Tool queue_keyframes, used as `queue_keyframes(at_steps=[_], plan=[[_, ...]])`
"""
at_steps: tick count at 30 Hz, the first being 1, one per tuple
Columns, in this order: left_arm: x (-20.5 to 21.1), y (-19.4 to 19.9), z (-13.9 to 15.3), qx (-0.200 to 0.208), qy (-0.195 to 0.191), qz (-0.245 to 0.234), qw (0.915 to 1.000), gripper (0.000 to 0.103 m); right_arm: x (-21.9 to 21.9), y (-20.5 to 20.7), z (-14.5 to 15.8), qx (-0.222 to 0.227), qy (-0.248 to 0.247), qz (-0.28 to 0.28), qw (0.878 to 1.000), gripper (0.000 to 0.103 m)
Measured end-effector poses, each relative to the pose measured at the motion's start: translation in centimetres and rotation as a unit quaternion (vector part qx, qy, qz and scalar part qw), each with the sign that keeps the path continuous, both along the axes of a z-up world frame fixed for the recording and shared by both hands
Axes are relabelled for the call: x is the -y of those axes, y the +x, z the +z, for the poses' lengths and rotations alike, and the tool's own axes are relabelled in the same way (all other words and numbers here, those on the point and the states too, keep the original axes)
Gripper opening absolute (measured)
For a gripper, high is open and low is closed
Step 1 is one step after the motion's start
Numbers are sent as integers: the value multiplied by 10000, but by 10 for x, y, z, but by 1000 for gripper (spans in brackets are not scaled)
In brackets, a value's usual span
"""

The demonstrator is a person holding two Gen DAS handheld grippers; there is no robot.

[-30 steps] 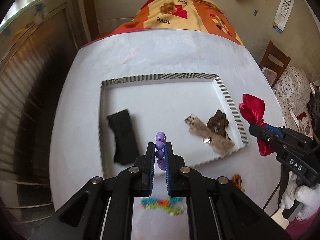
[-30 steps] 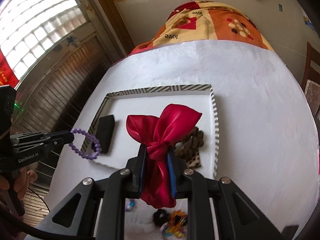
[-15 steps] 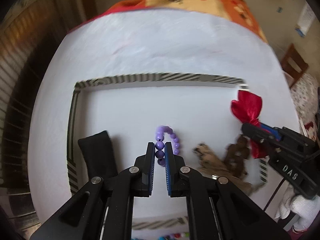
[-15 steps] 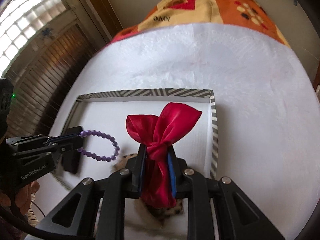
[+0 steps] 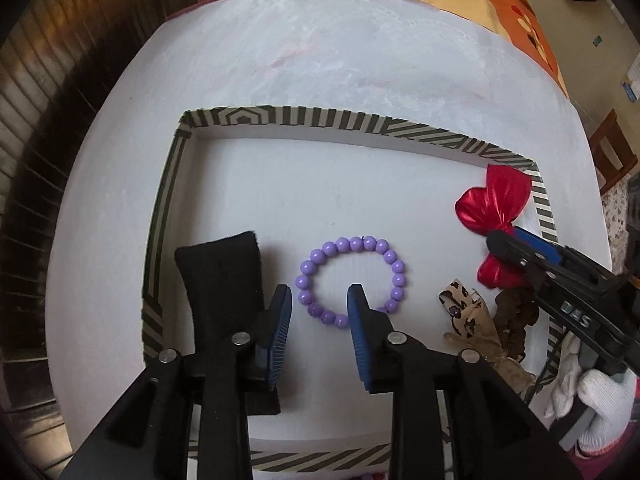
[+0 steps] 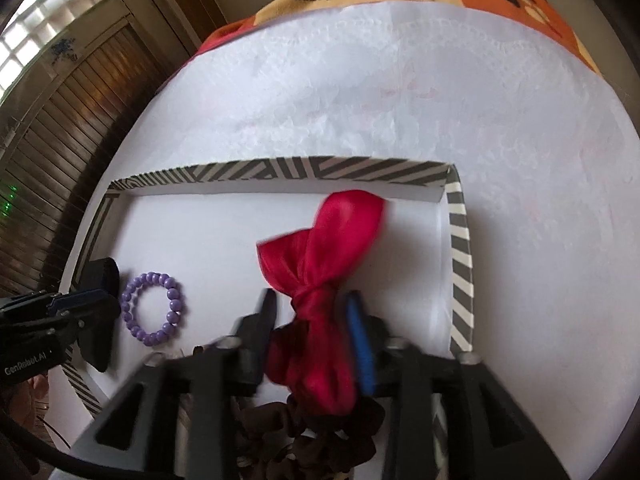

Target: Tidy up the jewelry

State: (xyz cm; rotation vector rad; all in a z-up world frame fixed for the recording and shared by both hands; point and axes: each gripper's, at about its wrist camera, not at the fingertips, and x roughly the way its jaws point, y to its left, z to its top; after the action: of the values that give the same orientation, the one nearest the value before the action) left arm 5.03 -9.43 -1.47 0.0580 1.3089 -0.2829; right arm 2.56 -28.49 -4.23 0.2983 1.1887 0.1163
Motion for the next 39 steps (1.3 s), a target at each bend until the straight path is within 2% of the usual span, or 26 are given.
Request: queue_keyframes(at_steps=[1,3,12,23,29,39], plan=[[0,-1,1,44,33,27,10000,8,-1,-2,3,19,8,-27,10000,54],[-1,-5,4,119,90,40,9999,8,-1,-9,13,119,24,-74,9999,59],[-5,-27,20,391,245,-108,9989,8,1,-52,52,370,44,-343,9987,59],[-18,-78,56,904,94,-257,9955,8,-16,-115,99,698,-124,-523,9961,60],[-27,-105,74,1234,123,-291,9919,8,-31,-145,115,828,-207,-588,9946,61],[-43,-142,84,1405,156,-370,9893,8,-56,-187,131,965,-311,-640,9928,64]])
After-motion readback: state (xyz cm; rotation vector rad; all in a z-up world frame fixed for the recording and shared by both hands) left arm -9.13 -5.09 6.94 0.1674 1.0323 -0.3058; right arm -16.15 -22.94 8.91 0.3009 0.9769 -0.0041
